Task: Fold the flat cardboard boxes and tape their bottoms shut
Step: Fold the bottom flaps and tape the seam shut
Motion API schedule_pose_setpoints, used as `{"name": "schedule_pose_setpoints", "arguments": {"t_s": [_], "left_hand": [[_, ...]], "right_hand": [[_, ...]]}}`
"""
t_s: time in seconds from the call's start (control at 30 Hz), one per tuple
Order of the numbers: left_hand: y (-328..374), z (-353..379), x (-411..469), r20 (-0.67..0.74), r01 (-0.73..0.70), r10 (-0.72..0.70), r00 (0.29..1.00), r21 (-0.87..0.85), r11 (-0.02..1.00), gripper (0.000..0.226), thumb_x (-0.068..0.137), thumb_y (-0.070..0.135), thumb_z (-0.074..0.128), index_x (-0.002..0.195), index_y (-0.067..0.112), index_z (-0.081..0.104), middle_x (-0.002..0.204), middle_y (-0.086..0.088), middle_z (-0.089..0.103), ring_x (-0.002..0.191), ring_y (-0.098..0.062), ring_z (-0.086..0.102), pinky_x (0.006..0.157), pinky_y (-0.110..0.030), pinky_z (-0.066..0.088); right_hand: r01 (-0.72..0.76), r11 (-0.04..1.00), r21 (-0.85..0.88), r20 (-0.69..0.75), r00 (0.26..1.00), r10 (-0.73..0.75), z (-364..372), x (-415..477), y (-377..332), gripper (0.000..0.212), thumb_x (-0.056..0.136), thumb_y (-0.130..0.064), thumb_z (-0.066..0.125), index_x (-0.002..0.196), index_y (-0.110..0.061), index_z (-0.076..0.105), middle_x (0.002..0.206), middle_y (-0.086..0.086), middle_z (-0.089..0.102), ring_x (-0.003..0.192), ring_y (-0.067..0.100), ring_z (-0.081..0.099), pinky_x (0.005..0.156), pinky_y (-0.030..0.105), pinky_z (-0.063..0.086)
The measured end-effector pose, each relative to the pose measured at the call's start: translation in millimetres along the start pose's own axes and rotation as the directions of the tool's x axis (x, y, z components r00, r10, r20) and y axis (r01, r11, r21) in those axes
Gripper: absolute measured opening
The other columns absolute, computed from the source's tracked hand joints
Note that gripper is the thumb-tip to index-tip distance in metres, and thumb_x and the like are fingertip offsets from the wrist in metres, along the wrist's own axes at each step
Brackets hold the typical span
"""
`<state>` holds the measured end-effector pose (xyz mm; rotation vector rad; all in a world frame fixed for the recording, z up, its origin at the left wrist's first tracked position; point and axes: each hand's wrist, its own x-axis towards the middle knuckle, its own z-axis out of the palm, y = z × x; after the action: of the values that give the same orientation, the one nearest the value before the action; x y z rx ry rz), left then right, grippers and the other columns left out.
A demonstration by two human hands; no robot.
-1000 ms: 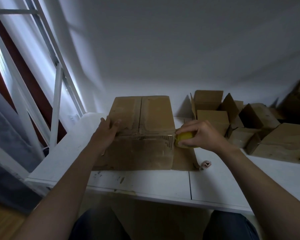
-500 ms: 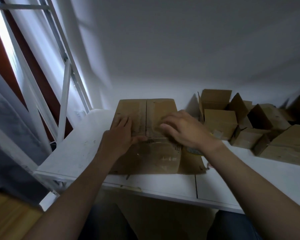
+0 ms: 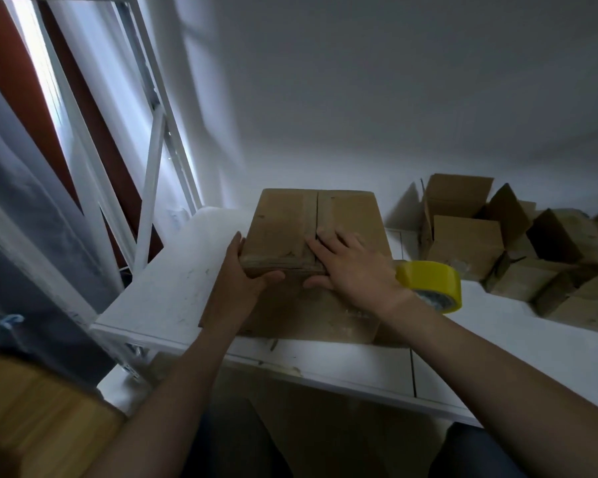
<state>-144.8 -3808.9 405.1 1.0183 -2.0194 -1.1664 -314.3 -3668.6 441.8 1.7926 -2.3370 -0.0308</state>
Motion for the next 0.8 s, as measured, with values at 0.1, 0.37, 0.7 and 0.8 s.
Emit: {"name": "schedule_pose_setpoints", "arguments": {"t_s": [0.1,0.37,0.7,0.8], "left_hand": [[1,16,-18,-0.106,0.074,-0.080,0.991,-0.059,0.996,0.117,0.068,0.064,0.074,0.157,0.020,0.013,0.153,-0.007,0.043,0.136,-0.031,0.045,0.107,-0.036,0.038],[5,8,-11,-0.197,0.076,0.048,0.979,0.578,0.813,0.124,0.071,0.087,0.032,0.159,0.010,-0.007,0.168,-0.015,-0.005,0.154,-0.038,0.003,0.122,-0.054,0.009],[52,50,-33,0.042,-0.394,0.473,0.880,0.621,0.678,0.071,0.100,0.059,0.027,0.152,0.011,0.036,0.159,-0.014,0.036,0.148,-0.036,0.029,0.120,-0.048,0.013],[73,73,-22,0.188,-0.521,0.546,0.816,0.649,0.554,0.079,0.098,0.070,0.016,0.144,0.014,0.048,0.155,-0.010,0.043,0.149,-0.031,0.030,0.122,-0.050,0.019]], "right_hand": [[-0.002,0.999,-0.032,-0.019,1.000,0.001,2,-1,-1,0.090,0.089,-0.075,0.022,0.160,-0.021,0.017,0.163,0.006,0.028,0.145,0.033,0.029,0.118,0.047,0.027],[0.057,0.998,0.035,-0.034,0.998,-0.056,-4,0,0,0.108,0.082,-0.070,0.059,0.161,-0.024,0.001,0.159,0.008,0.029,0.142,0.033,0.031,0.113,0.047,0.037],[-0.110,0.903,0.416,-0.258,0.937,0.234,-29,-60,48,0.073,0.088,-0.077,0.043,0.146,-0.033,0.043,0.142,-0.005,0.054,0.130,0.018,0.038,0.099,0.036,0.039],[-0.247,0.845,0.474,-0.144,0.925,0.351,-14,-79,70,0.078,0.082,-0.081,0.033,0.144,-0.035,0.047,0.144,-0.007,0.052,0.131,0.019,0.038,0.099,0.039,0.041]]}}
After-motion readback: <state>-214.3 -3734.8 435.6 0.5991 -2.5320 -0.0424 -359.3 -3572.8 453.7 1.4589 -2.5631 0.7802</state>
